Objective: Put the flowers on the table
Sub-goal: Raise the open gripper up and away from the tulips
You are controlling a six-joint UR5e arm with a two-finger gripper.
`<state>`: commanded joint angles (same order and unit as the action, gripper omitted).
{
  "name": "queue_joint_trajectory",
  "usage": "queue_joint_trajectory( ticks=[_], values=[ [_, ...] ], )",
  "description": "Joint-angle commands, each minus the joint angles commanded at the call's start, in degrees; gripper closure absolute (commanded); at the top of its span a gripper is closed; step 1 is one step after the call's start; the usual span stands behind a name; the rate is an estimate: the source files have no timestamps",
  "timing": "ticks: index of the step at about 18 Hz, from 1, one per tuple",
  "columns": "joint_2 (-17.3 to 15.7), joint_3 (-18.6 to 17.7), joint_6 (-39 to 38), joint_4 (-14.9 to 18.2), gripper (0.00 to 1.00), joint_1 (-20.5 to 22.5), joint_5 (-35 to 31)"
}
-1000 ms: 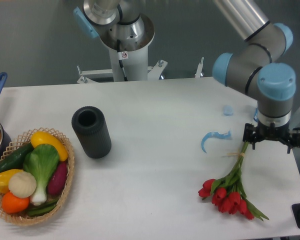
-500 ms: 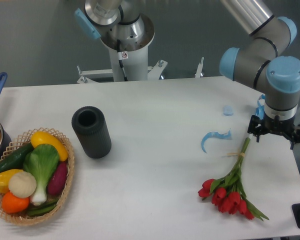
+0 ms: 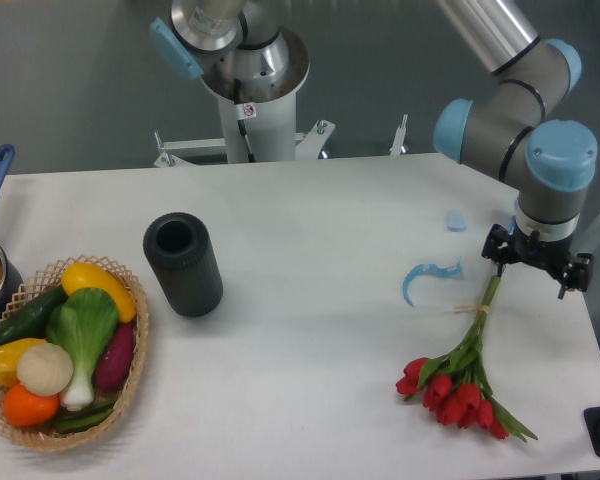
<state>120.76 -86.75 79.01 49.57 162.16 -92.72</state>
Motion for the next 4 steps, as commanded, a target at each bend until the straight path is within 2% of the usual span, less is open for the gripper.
queue_joint_trajectory(
  ticks=[4],
  values=[
    [0.0,0.18,0.0,0.0,0.0,0.0,0.0]
  ],
)
